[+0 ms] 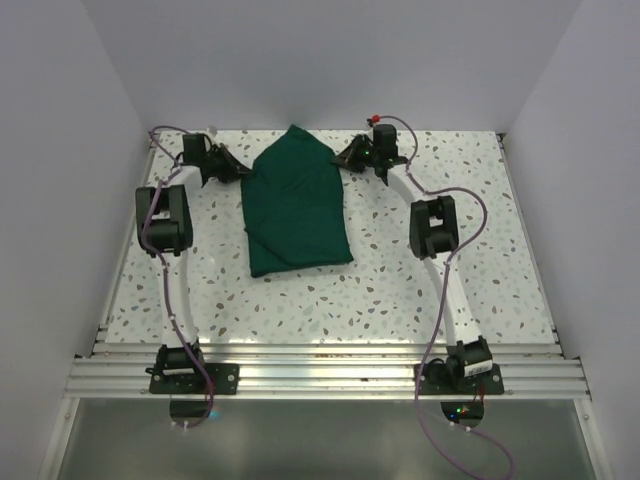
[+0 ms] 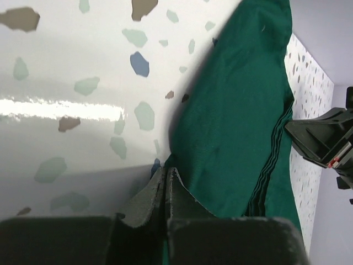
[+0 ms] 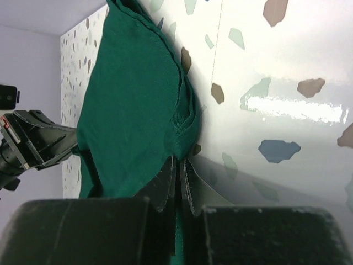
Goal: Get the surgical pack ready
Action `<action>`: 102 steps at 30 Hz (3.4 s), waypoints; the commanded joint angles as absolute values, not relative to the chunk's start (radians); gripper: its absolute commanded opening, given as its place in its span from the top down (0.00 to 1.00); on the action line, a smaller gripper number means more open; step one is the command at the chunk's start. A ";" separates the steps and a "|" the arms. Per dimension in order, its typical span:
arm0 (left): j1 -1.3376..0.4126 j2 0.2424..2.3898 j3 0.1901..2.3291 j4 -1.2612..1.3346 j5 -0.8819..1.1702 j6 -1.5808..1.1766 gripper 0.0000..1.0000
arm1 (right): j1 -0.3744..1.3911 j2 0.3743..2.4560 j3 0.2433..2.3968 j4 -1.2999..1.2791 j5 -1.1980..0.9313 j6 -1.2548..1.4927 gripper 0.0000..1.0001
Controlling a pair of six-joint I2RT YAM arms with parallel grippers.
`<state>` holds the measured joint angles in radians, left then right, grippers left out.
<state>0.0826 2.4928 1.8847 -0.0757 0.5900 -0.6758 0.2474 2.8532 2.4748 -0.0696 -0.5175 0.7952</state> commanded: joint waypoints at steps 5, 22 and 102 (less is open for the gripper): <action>0.072 2.347 1.783 -0.201 0.623 -0.620 1.00 | 0.247 2.662 2.381 -0.129 -0.603 0.822 1.00; 0.069 2.036 1.477 -0.242 0.664 -0.537 1.00 | 0.232 2.293 1.953 -0.279 -0.706 0.706 1.00; -0.020 1.643 0.888 -0.512 0.518 -0.376 0.94 | 0.340 2.497 2.183 -0.508 -0.879 0.396 0.06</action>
